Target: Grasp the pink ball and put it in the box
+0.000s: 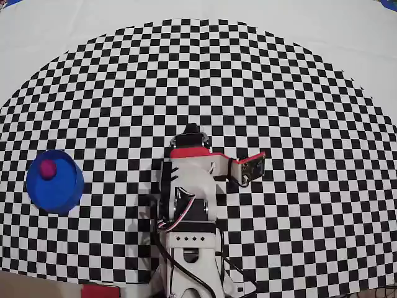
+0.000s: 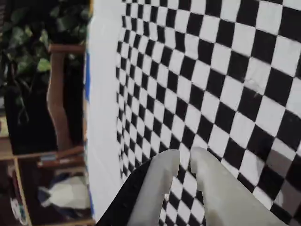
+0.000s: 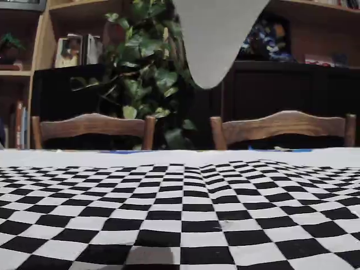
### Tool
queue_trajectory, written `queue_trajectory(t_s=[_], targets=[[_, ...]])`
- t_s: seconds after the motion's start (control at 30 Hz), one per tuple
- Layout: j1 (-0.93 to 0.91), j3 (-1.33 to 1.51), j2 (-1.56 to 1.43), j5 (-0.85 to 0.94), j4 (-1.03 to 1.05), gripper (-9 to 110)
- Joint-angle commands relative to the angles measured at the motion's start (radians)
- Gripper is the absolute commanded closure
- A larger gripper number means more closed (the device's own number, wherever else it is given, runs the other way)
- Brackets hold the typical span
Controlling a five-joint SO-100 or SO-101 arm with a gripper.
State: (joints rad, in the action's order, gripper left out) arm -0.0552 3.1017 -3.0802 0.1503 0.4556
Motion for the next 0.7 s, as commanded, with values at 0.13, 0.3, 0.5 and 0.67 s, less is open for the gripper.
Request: queue_trajectory(t_s=[0.13, 0.3, 0.5, 0.67], targets=[[0.003, 0.008, -0.133, -0.034, 0.166, 101], [0.005, 0.011, -0.172, -0.035, 0.302, 101], [0.008, 0.011, -0.172, -0.037, 0.341, 101], [0.008, 0.011, -0.172, -0.035, 0.342, 101]])
